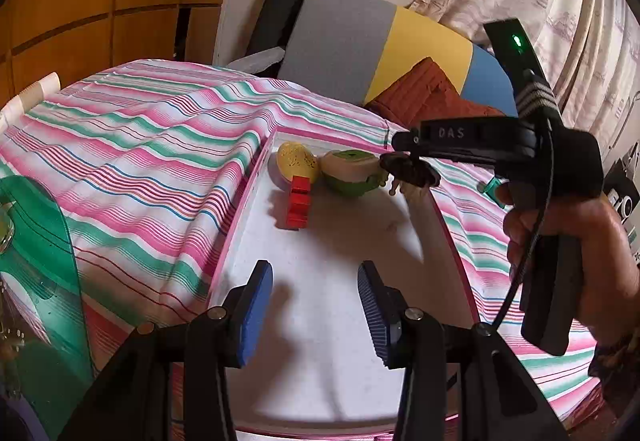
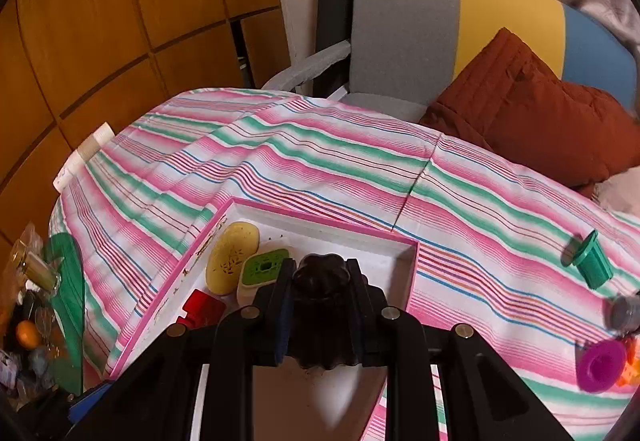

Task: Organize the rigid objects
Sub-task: 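Carry the brown spiky piece into the tray and open the right tool, then move both tools back toward the remaining toys beside the tray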

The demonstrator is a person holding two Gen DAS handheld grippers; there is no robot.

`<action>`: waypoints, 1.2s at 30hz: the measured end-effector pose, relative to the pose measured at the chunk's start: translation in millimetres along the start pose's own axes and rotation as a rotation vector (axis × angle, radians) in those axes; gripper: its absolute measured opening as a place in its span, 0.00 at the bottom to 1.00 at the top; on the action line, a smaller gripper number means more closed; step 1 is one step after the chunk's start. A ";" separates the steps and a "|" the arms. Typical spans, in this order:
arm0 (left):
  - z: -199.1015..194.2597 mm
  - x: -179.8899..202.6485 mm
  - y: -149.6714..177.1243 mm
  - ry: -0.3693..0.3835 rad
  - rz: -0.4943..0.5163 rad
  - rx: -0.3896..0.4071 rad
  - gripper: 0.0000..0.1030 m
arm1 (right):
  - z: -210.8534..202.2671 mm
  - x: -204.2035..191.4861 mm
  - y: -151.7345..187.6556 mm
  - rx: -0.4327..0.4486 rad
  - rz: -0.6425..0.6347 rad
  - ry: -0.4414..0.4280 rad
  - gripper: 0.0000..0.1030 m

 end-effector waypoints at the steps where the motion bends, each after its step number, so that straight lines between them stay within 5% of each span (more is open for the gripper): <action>1: -0.7 -1.6 -0.3 -0.001 -0.005 0.004 0.43 | -0.9 -0.1 2.8 -0.006 0.010 -0.007 0.23; 8: 0.2 -10.1 1.2 -0.011 -0.050 -0.002 0.43 | -1.4 -8.0 33.4 -0.054 0.050 -0.045 0.28; 16: -4.8 -1.6 1.0 0.009 -0.035 0.013 0.43 | -32.2 -22.8 49.9 -0.009 -0.046 -0.045 0.57; 22: -5.0 17.3 5.8 0.056 -0.001 0.004 0.43 | -61.8 -5.2 54.6 0.037 -0.040 -0.013 0.64; 28: -10.0 41.0 12.8 0.093 0.057 -0.002 0.43 | -94.1 35.5 69.6 0.080 -0.014 0.054 0.73; 36: -17.0 72.8 28.2 0.128 0.145 -0.012 0.43 | -108.7 129.5 116.4 0.004 0.089 0.193 0.74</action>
Point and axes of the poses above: each gripper's, at about its wrist camera, not at the fingertips, and z roughly the way its jaws point, x to its right, y to its underside, the point moved 9 cm from there along z, roughly the way its jaws point, and after that the axes turned 4 degrees about z, right-handed, at the moved point
